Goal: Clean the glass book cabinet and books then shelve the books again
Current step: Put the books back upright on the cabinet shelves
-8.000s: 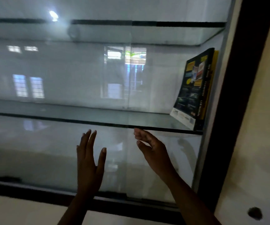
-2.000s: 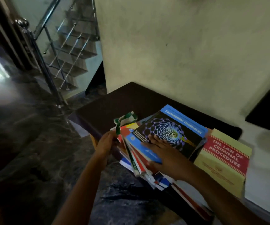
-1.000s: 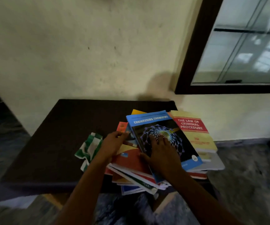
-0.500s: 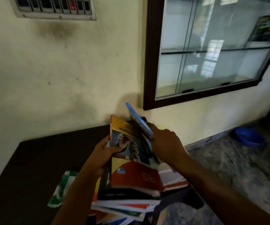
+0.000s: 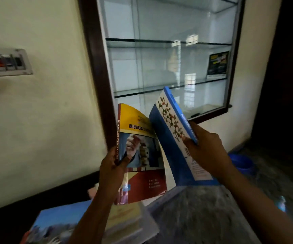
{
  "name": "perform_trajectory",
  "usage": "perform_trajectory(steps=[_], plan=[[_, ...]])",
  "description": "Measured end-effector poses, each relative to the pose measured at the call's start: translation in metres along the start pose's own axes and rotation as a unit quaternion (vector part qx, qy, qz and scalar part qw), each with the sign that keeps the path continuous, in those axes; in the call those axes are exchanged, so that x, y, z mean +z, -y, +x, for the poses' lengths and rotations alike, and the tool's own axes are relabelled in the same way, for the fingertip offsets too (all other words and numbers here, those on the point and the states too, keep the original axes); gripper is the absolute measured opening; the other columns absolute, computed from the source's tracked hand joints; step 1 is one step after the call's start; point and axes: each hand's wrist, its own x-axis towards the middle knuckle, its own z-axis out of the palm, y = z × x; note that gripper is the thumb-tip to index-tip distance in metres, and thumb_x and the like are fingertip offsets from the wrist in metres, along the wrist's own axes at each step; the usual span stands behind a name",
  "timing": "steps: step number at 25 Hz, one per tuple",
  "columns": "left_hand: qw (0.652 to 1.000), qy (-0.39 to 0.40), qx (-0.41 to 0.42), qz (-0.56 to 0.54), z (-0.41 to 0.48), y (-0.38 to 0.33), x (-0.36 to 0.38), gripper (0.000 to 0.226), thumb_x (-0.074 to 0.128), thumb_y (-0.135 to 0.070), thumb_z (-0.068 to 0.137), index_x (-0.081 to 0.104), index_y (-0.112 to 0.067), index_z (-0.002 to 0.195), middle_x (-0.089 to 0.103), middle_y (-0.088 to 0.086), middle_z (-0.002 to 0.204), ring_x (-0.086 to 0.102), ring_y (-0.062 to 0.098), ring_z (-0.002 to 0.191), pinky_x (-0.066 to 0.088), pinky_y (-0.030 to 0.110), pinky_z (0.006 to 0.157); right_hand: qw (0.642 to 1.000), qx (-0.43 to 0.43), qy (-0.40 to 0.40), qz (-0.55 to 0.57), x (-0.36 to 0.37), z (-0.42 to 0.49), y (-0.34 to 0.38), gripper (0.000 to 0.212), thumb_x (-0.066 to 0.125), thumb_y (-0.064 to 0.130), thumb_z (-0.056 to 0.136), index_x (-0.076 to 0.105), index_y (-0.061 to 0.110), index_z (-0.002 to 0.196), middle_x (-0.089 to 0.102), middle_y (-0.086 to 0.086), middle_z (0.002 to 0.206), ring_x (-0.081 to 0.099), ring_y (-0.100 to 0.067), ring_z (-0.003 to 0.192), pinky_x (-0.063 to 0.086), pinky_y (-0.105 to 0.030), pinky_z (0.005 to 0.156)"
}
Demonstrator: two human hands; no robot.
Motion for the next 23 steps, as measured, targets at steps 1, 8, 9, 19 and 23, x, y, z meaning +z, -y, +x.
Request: perform_trajectory(steps=[1,8,9,19,23], plan=[[1.0,0.006,0.003,0.002,0.0,-0.001,0.032,0.028,0.065,-0.012,0.085,0.057,-0.016,0.111,0.066,0.003,0.099,0.064,0.014,0.081,0.049,0.02,0.063,1.0,0.012,-0.006,-0.013,-0.017,0.001,-0.026,0.049,0.051,0.016,0.094,0.036,0.021,0.14,0.059,-0.009,0.125,0.064,-0.025,0.097,0.045,-0.015,0.066],[0.998,0.037,-0.001,0.057,0.006,0.02,0.228,0.018,0.071,-0.021,0.082,0.062,-0.02,0.098,0.066,-0.007,0.081,0.064,0.007,0.072,0.047,0.012,0.051,0.991,0.119,-0.016,-0.067,-0.11,0.007,-0.197,0.049,0.049,0.021,0.095,0.032,0.025,0.141,0.058,-0.007,0.125,0.061,-0.016,0.088,0.034,-0.007,0.053],[0.997,0.041,-0.021,0.055,0.011,0.023,0.255,0.015,0.072,-0.024,0.081,0.064,-0.018,0.093,0.068,-0.003,0.078,0.065,0.011,0.07,0.045,0.013,0.049,0.988,0.134,-0.018,-0.07,-0.118,0.012,-0.221,0.048,0.048,0.021,0.095,0.033,0.025,0.141,0.058,-0.007,0.125,0.062,-0.018,0.093,0.034,-0.008,0.054],[0.999,0.047,-0.01,0.022,0.168,0.059,0.507,0.011,0.068,-0.024,0.083,0.063,-0.015,0.088,0.063,-0.002,0.071,0.059,0.011,0.065,0.038,0.017,0.047,0.98,0.184,-0.058,-0.056,-0.157,0.188,-0.458,0.048,0.051,0.017,0.095,0.036,0.02,0.14,0.058,-0.009,0.125,0.063,-0.023,0.099,0.047,-0.021,0.073],[0.999,0.013,0.039,0.018,0.258,0.06,0.606,0.028,0.065,-0.036,0.083,0.067,-0.011,0.097,0.068,0.004,0.083,0.063,0.014,0.071,0.043,0.024,0.056,0.982,0.165,-0.083,-0.043,-0.175,0.289,-0.539,0.048,0.051,0.019,0.094,0.036,0.022,0.14,0.06,-0.007,0.122,0.064,-0.021,0.098,0.05,-0.024,0.075]])
